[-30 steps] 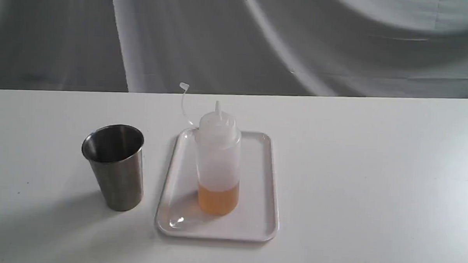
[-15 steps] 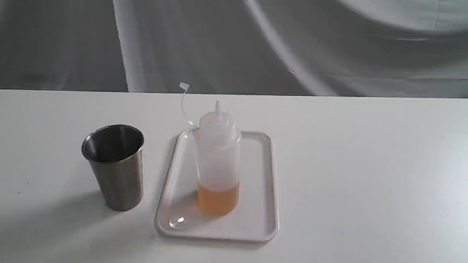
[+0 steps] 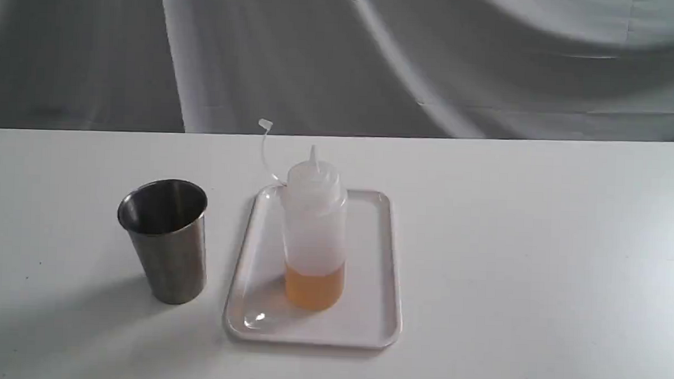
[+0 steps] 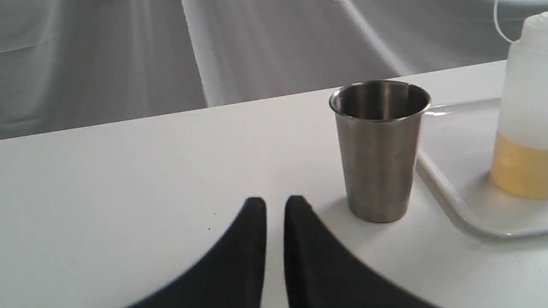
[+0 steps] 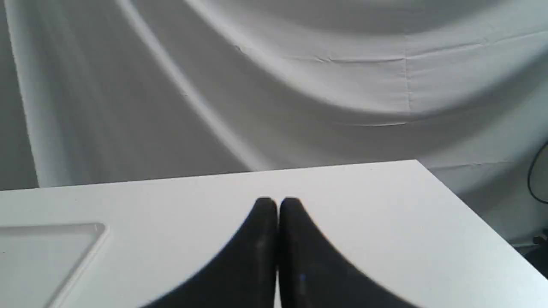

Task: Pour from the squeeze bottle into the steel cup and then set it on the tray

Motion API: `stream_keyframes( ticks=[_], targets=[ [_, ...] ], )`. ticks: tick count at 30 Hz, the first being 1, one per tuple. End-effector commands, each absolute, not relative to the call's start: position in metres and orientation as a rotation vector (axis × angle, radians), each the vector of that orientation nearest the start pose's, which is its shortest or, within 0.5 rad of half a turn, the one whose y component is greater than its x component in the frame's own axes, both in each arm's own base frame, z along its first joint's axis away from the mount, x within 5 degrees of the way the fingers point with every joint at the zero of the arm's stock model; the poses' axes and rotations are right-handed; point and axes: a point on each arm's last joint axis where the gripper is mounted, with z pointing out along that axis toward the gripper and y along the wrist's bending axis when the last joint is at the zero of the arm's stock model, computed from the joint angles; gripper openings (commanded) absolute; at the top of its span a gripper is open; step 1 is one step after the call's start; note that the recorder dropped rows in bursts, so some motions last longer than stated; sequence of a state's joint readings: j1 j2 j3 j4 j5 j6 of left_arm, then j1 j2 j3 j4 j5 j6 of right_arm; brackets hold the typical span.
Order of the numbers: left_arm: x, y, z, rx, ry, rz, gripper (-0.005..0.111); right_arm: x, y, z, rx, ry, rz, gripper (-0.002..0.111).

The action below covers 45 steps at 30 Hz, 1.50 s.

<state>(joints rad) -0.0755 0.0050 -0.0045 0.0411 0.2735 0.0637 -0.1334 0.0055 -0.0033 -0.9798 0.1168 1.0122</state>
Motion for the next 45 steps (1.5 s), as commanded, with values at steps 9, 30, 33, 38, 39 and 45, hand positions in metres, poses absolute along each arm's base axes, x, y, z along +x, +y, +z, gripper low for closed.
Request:
stream_keyframes(
  ticks=[9, 30, 33, 38, 39, 45],
  targets=[
    [0.055, -0.004, 0.189, 0.151, 1.743, 0.023, 0.008, 0.054, -0.018, 0.204, 0.231, 1.573, -0.168, 0.0],
    [0.055, -0.004, 0.189, 0.151, 1.743, 0.023, 0.008, 0.055, -0.002, 0.187, 0.018, 1.768, -0.096, 0.0],
    [0.055, -0.004, 0.189, 0.151, 1.743, 0.023, 0.008, 0.054, -0.001, 0.185, 0.039, 1.796, -0.069, 0.0],
    [0.055, -0.004, 0.189, 0.151, 1.743, 0.023, 0.008, 0.054, -0.001, 0.184, 0.061, 1.808, -0.049, 0.0],
    [0.055, -0.004, 0.189, 0.151, 1.743, 0.023, 0.008, 0.054, -0.001, 0.184, 0.061, 1.808, -0.049, 0.0],
    [0.055, -0.004, 0.189, 0.151, 1.743, 0.023, 0.008, 0.054, -0.005, 0.184, 0.133, 1.805, -0.091, 0.0]
  ],
)
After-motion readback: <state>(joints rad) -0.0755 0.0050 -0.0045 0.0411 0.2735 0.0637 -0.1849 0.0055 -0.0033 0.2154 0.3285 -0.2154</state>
